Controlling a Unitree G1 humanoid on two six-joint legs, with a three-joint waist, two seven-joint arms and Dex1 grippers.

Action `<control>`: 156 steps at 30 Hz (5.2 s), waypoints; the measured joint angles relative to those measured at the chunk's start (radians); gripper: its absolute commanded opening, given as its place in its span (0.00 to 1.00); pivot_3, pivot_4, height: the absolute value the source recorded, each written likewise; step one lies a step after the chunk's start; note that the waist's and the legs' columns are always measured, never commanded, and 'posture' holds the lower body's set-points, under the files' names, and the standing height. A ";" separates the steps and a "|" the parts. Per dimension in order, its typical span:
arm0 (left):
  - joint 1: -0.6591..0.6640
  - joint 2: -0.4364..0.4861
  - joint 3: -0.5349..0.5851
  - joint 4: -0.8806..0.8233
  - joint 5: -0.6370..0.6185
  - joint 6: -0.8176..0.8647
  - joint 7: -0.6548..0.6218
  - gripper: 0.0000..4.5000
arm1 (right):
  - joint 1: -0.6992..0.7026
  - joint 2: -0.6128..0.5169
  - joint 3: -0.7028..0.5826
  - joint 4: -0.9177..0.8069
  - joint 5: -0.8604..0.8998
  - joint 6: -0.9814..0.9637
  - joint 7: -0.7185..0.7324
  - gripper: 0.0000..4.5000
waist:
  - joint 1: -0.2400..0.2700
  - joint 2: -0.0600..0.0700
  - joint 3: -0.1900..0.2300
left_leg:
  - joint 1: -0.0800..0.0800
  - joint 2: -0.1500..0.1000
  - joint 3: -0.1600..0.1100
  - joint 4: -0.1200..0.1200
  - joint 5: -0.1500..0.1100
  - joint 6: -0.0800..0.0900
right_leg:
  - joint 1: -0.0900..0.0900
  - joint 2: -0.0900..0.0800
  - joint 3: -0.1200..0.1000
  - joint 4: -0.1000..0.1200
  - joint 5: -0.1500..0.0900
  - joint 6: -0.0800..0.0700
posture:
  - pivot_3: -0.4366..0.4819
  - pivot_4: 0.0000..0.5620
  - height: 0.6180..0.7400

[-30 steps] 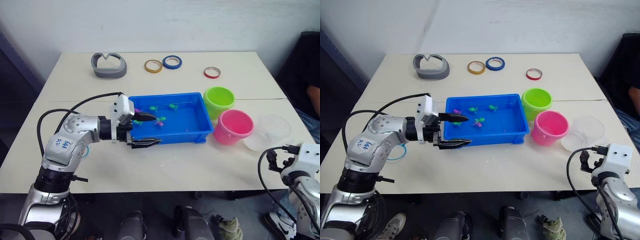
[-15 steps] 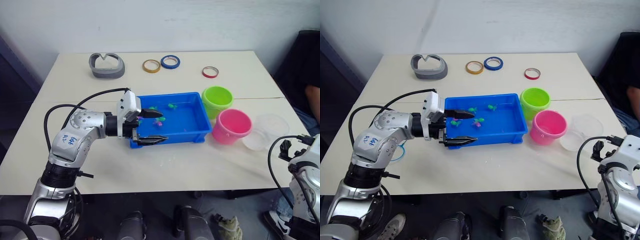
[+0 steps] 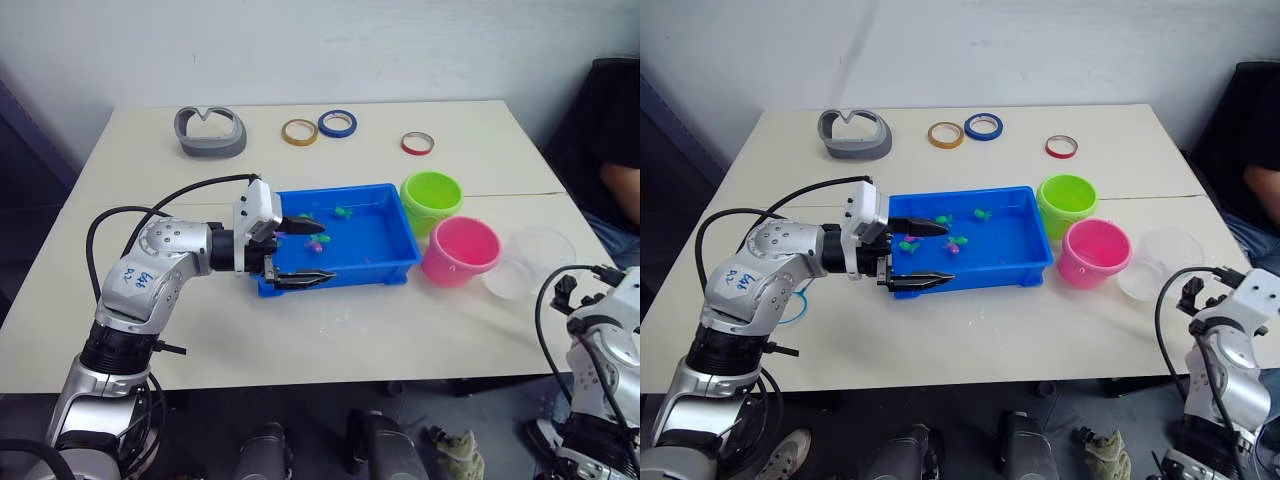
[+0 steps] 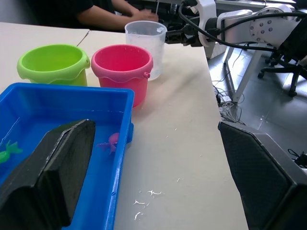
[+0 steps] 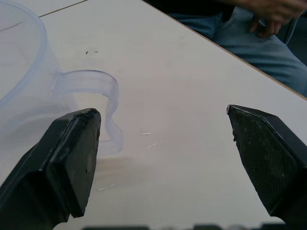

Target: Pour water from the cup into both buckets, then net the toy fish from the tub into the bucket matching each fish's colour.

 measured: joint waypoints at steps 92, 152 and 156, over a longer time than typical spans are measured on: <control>-0.128 -0.089 -0.033 0.196 0.086 -0.031 0.019 1.00 | -0.056 -0.377 0.282 -0.270 -0.127 0.062 0.238 0.01 | 0.003 0.004 0.003 | -0.001 0.000 0.002 0.000 0.001 0.000 | -0.001 0.000 0.001 -0.001 0.000 0.001 | 0.48 0.27 0.78; -0.121 -0.088 -0.034 0.199 0.116 -0.047 0.014 1.00 | -0.099 -0.429 0.417 -0.186 -0.513 -0.204 0.393 0.01 | 0.002 0.004 0.003 | -0.001 0.000 0.002 0.001 0.002 0.000 | -0.002 0.002 -0.004 0.001 0.000 0.001 | 0.48 0.27 0.78; -0.118 -0.088 -0.033 0.199 0.114 -0.047 0.014 1.00 | -0.120 -0.379 0.391 -0.184 -0.460 -0.110 0.393 0.01 | 0.003 0.004 0.003 | -0.001 0.000 0.002 0.001 0.002 0.000 | -0.002 0.002 -0.004 0.001 0.000 0.001 | 0.48 0.27 0.78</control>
